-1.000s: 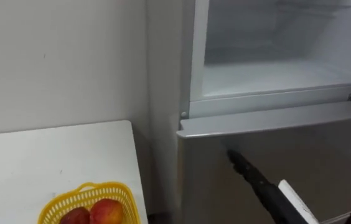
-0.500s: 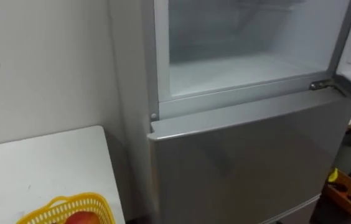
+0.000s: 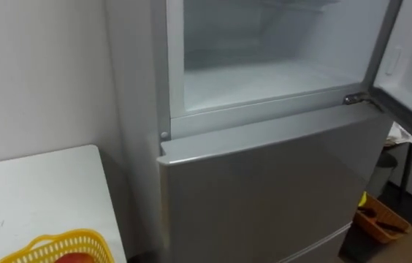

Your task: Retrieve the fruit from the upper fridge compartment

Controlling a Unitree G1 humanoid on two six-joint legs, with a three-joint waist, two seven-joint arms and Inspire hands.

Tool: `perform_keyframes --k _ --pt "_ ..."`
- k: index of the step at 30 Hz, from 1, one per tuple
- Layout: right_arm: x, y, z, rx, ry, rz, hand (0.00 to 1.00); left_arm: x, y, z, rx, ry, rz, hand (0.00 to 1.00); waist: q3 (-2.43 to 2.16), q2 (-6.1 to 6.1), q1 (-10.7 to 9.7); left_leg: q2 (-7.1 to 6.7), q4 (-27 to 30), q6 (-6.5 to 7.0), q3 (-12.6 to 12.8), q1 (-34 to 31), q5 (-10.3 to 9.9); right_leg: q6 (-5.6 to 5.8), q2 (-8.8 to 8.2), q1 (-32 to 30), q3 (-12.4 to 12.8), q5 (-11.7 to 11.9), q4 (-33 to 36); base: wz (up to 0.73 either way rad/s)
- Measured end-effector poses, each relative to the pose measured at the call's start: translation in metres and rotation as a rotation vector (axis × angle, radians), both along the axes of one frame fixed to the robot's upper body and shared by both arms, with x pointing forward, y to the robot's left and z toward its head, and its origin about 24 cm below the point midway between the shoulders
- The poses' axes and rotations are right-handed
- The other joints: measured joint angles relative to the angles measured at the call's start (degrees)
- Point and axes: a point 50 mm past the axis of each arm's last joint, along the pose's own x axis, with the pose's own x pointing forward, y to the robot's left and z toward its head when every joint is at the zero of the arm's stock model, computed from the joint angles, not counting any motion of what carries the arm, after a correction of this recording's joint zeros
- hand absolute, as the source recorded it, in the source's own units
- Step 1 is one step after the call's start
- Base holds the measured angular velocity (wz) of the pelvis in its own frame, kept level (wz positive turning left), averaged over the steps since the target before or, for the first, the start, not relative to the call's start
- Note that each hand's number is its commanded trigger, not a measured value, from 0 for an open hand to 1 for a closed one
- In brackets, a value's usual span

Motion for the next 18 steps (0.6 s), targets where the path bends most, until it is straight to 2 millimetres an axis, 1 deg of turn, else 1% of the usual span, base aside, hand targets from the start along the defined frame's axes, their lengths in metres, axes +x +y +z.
perform_keyframes --k 1,2,4,5,7,10,11,12,14,16,18 --pt "0.0 -0.011 0.006 -0.01 -0.018 -0.073 0.0 -0.003 0.002 0.001 0.005 -0.004 0.017 0.0 -0.04 -0.11 -0.2 0.0 -0.1 0.0 -0.2 0.0 0.0 0.11 0.09 0.2 0.0 0.1 -0.5 0.06" --pt "0.0 -0.016 0.009 -0.017 -0.027 -0.107 0.0 -0.005 0.003 0.001 0.006 -0.005 0.027 0.0 -0.07 -0.15 -0.3 0.0 -0.1 0.0 -0.1 0.0 0.0 0.13 0.24 0.3 0.1 0.2 -0.7 0.03" --pt "0.001 -0.035 0.021 0.011 -0.093 -0.263 0.0 -0.011 0.01 0.003 0.019 -0.003 0.079 0.0 -0.13 -0.49 -0.5 0.01 -0.2 0.01 0.0 0.0 0.0 0.13 0.29 0.1 0.0 0.2 -0.7 0.0" --pt "0.001 -0.039 0.024 0.023 -0.109 -0.301 0.0 -0.013 0.012 0.003 0.024 -0.004 0.091 0.0 -0.16 -0.57 -0.5 0.01 -0.2 0.0 0.0 0.0 0.0 0.13 0.31 0.0 0.1 0.2 -0.7 0.0" --pt "-0.001 -0.055 0.034 0.066 -0.161 -0.422 0.0 -0.016 0.019 0.006 0.041 -0.02 0.135 0.0 -0.23 -0.93 -0.5 0.03 -0.5 -0.01 0.2 0.0 0.0 0.11 0.37 0.0 0.2 0.2 -0.6 -0.03" --pt "-0.001 -0.069 0.046 0.088 -0.209 -0.528 0.0 -0.019 0.024 0.008 0.062 -0.028 0.169 0.0 -0.24 -1.24 -0.4 0.01 -0.6 -0.01 0.2 0.2 0.0 0.09 0.41 0.3 0.2 0.3 -0.5 0.0" --pt "-0.001 -0.071 0.049 0.087 -0.22 -0.543 0.0 -0.02 0.025 0.008 0.067 -0.028 0.174 0.0 -0.23 -1.33 -0.4 0.01 -0.7 -0.01 0.1 0.2 0.0 0.09 0.41 0.3 0.2 0.3 -0.5 0.0" --pt "-0.001 -0.076 0.053 0.089 -0.243 -0.571 0.0 -0.019 0.027 0.009 0.074 -0.037 0.188 0.0 -0.22 -1.67 -0.5 0.01 -0.7 -0.01 0.2 0.3 0.0 0.09 0.41 0.3 0.1 0.2 -0.5 0.0" --pt "0.001 -0.081 0.061 0.086 -0.271 -0.598 0.0 -0.017 0.03 0.011 0.081 -0.046 0.203 0.0 -0.11 -2.14 -0.6 0.03 -0.7 -0.01 0.2 0.2 0.0 0.09 0.42 0.3 -0.1 0.2 -0.5 0.0" --pt "0.006 -0.088 0.072 0.067 -0.312 -0.61 0.0 -0.017 0.03 0.011 0.084 -0.047 0.202 0.0 -0.13 -2.66 -0.8 0.02 -0.8 -0.01 0.2 0.0 0.0 0.09 0.38 0.1 0.0 0.2 -0.6 0.0" --pt "0.008 -0.093 0.079 0.063 -0.352 -0.626 0.0 -0.015 0.03 0.011 0.086 -0.05 0.198 0.0 -0.13 -2.94 -1.1 0.02 -0.8 -0.01 0.2 -0.1 0.0 0.09 0.38 0.1 0.0 0.2 -0.6 0.0"
